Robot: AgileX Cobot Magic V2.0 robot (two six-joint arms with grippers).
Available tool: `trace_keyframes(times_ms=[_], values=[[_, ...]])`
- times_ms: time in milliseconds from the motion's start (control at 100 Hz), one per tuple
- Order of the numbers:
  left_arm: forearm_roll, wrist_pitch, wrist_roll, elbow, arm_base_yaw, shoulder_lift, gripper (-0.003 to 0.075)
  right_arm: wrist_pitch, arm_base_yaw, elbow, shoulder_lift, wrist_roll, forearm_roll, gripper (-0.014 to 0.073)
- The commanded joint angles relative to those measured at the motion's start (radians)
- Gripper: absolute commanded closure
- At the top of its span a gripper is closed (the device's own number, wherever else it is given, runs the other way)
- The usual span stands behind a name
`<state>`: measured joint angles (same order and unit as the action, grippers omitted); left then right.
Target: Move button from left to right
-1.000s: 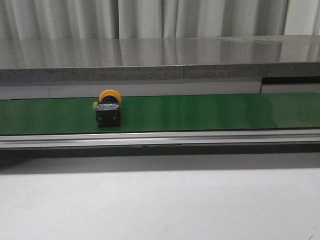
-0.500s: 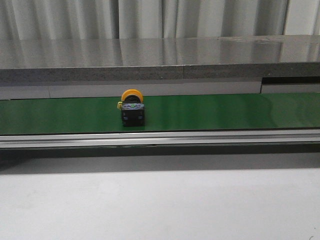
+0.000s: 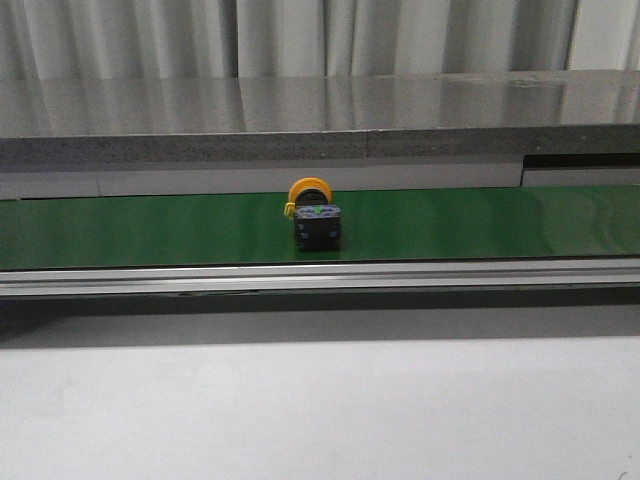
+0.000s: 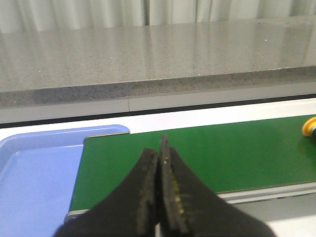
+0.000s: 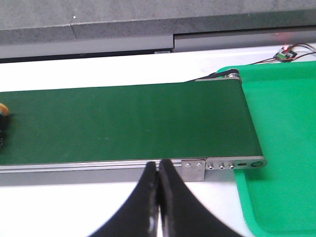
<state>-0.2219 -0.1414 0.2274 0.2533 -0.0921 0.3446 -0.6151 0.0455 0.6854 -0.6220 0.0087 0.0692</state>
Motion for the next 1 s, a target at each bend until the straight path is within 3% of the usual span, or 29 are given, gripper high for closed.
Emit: trace_keyframes(times_ms=[0,440,540,660,760,840,990], values=[[-0.012,0.082,-0.004,0.028,-0.01,0.009,0.0741,0.06,0.003,0.063,-0.055,-0.009,0.015,0.066],[-0.012,0.082,-0.004,0.028,-0.01,0.009,0.0741,0.062,0.003,0.068,-0.122,-0.009,0.093,0.0638],[-0.012,0.082,-0.004,0.028,-0.01,0.009,0.0741,0.033,0.003,0.068,-0.135,-0.009,0.093,0.0526],[-0.012,0.082,-0.004,0.028,-0.01,0.009,0.0741,0.035,0.003,0.068,-0.141,-0.009,0.1,0.0288],[-0.012,0.082,-0.004,0.028,-0.01,0.009,0.0741,0.05,0.003,0.068,-0.147,-0.009,0.139,0.0138],[-0.012,0.082,-0.004,0.028,-0.01,0.009,0.0741,0.048,0.003,0.068,-0.163,-0.009,0.177,0.009],[-0.012,0.082,-0.004,0.028,-0.01,0.009,0.0741,0.033,-0.007,0.079,-0.239,-0.037,0.229,0.009]])
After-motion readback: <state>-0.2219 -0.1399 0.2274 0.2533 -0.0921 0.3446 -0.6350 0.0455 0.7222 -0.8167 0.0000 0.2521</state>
